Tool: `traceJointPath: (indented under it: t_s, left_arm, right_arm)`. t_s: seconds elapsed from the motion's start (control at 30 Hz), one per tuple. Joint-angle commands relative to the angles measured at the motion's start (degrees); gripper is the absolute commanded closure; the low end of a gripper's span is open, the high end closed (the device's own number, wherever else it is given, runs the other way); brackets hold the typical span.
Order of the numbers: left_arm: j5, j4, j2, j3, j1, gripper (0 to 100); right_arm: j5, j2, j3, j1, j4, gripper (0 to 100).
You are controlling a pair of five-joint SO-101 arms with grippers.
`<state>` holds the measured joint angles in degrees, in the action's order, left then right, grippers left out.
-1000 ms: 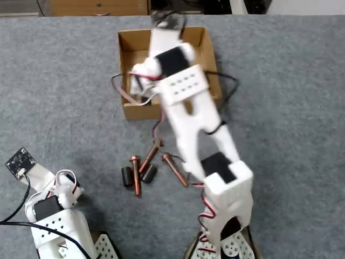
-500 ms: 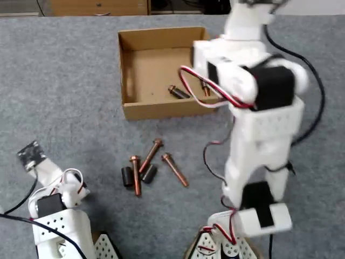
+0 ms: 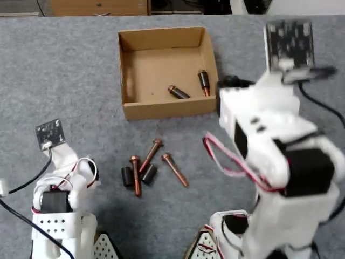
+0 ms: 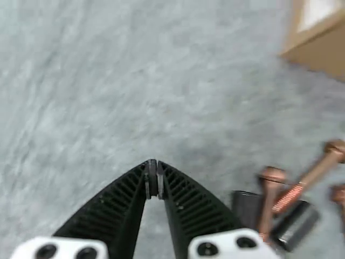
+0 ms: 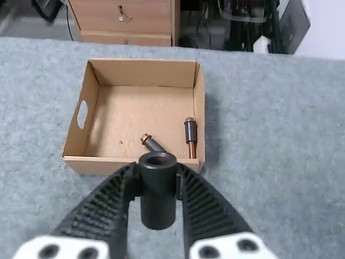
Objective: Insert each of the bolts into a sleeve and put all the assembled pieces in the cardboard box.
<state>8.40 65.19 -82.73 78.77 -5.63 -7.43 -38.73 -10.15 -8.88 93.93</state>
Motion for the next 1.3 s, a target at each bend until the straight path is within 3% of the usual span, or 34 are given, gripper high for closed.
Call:
traceJointPath:
  t_s: [0.0,0.27,0.4,0.77,0.97,1.17,1.27]
  left_arm:
    - [-0.5,0.6,0.0,-6.0,4.2,98]
    - [-0.6,0.6,0.7,-12.8,16.8,98]
    - [-0.6,4.7,6.2,-16.8,21.3,98]
    - [-0.8,24.0,40.6,-44.8,22.2,98]
    - [-7.0,33.1,56.7,-57.2,23.1,98]
    - [-6.7,33.8,62.2,-66.5,27.3,98]
    - [-3.3,29.9,63.4,-69.4,29.7,98]
  right_arm:
    - [1.1,-8.6,10.0,0.7,-3.8,99.7]
    - [1.6,-28.0,31.2,1.0,-9.5,99.7]
    - [4.8,-38.5,38.8,3.1,-13.0,99.7]
    - [6.5,-58.9,54.6,6.2,-16.3,99.7]
    - [6.5,-67.2,59.6,6.2,-15.3,99.7]
    - [6.5,-71.3,64.0,6.2,-13.1,99.7]
    - [6.4,-71.2,66.0,6.2,-12.1,99.7]
